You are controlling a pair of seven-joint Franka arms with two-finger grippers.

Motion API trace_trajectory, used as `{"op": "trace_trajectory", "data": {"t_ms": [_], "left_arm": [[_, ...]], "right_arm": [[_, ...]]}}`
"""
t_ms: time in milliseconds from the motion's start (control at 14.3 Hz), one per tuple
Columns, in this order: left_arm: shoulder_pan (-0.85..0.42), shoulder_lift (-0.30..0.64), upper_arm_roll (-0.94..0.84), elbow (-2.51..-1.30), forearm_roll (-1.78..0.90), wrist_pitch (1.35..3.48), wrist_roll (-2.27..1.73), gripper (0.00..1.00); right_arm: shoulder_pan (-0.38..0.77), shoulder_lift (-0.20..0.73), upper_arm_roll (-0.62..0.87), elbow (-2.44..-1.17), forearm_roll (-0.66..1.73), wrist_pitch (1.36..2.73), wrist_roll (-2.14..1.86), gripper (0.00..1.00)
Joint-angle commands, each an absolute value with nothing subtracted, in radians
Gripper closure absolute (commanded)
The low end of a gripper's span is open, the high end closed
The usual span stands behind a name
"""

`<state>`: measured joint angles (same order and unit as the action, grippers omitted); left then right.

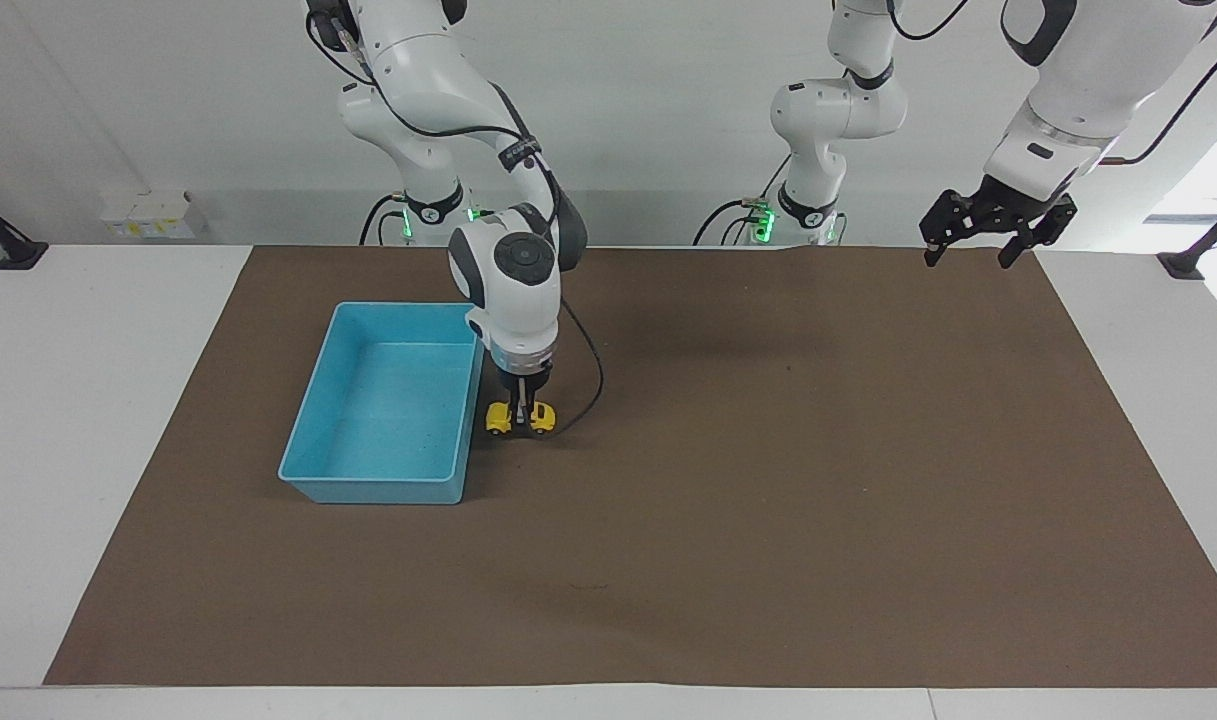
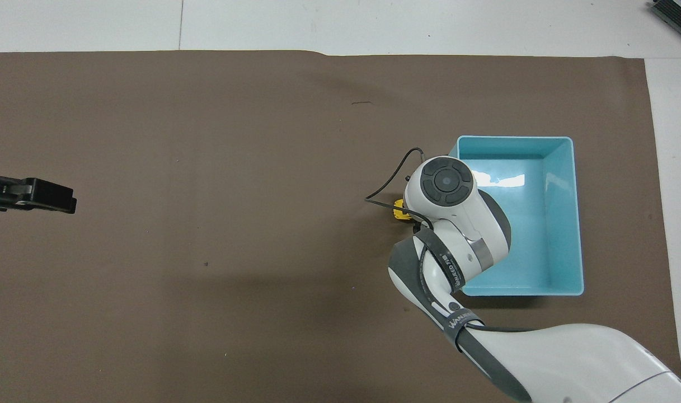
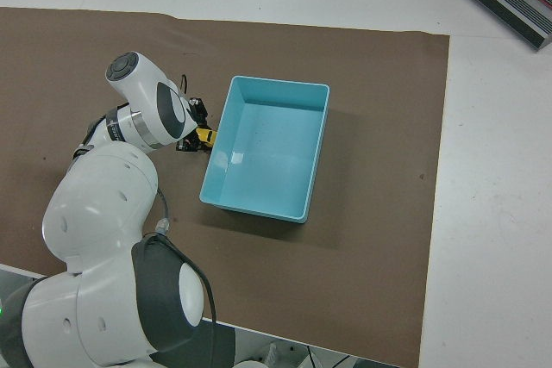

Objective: Wind up and store yellow beetle car
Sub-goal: 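Lift the car with the right gripper over the blue bin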

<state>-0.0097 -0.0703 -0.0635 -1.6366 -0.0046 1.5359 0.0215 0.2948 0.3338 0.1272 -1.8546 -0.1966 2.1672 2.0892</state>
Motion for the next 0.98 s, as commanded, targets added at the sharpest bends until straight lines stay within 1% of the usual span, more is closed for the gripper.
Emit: {"op": "trace_trajectory", "data": {"t_ms": [0,420,699,909], "left_arm": [[-0.015,-0.100,-0.057,-1.669,0.009,1.548,0.032,0.00],[-0.014,-0.100,-0.055,-1.669,0.009,1.551,0.029,0.00],[-0.015,-0.100,-0.055,-1.671,0.009,1.560,0.023,0.00],[-0.015,-0.100,-0.054,-1.669,0.009,1.577,0.023,0.00]], "right_arm": [[0.282,0.292,0.138,-1.812,-0.212,2.102,1.993,1.00],[0.247,0.181,0.135,-1.812,-0.180,2.045,1.614,1.00],[0.221,0.140,0.135,-1.812,-0.150,2.025,1.367,1.00],[0.209,0.129,0.133,-1.825,-0.135,2.020,1.215,1.00]]}}
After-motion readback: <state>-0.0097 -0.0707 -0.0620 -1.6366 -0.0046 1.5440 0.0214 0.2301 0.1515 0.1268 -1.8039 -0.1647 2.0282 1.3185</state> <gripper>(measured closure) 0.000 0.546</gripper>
